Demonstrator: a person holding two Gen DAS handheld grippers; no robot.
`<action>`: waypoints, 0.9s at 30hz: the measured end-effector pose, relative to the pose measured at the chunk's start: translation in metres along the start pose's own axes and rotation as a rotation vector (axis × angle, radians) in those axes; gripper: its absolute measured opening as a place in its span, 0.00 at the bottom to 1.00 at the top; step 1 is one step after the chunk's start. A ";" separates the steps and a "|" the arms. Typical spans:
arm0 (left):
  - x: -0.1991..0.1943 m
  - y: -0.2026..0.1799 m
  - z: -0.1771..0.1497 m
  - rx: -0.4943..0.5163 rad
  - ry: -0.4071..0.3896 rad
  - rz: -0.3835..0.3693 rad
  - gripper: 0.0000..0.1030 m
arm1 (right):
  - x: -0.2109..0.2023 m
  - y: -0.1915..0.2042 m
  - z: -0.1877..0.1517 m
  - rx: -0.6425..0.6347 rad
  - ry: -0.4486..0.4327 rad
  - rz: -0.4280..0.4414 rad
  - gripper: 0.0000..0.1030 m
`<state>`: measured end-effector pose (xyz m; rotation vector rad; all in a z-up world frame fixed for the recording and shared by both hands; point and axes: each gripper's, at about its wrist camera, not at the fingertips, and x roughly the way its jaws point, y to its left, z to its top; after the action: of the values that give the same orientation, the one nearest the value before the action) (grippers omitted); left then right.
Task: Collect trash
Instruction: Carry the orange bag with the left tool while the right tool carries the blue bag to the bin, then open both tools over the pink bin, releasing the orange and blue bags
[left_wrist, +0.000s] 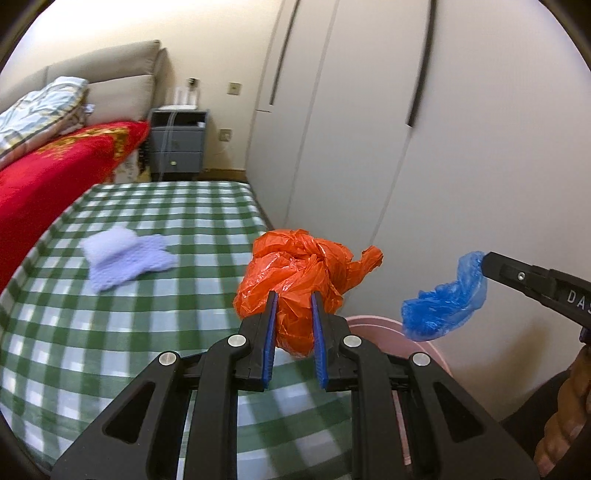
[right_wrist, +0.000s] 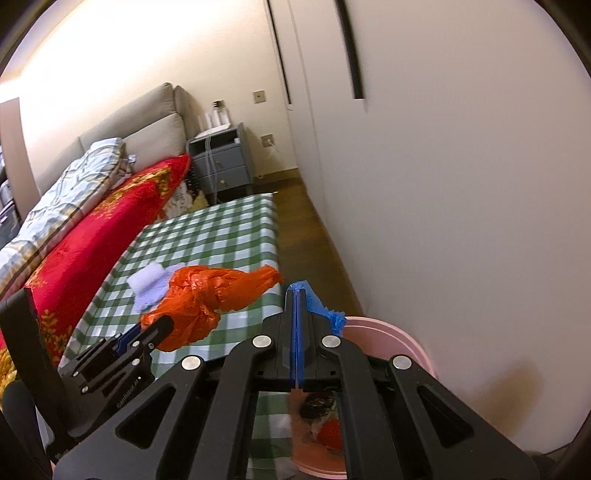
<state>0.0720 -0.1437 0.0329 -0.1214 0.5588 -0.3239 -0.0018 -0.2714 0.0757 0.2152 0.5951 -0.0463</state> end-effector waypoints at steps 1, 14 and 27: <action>0.003 -0.006 -0.001 0.006 0.007 -0.010 0.17 | 0.000 -0.005 0.000 0.009 0.003 -0.011 0.00; 0.034 -0.051 -0.011 0.052 0.078 -0.084 0.17 | 0.004 -0.031 -0.005 0.078 0.033 -0.064 0.00; 0.057 -0.054 -0.015 0.019 0.130 -0.116 0.43 | 0.015 -0.041 -0.007 0.131 0.061 -0.138 0.37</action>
<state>0.0948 -0.2140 0.0023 -0.1153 0.6784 -0.4524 0.0021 -0.3099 0.0542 0.3027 0.6680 -0.2133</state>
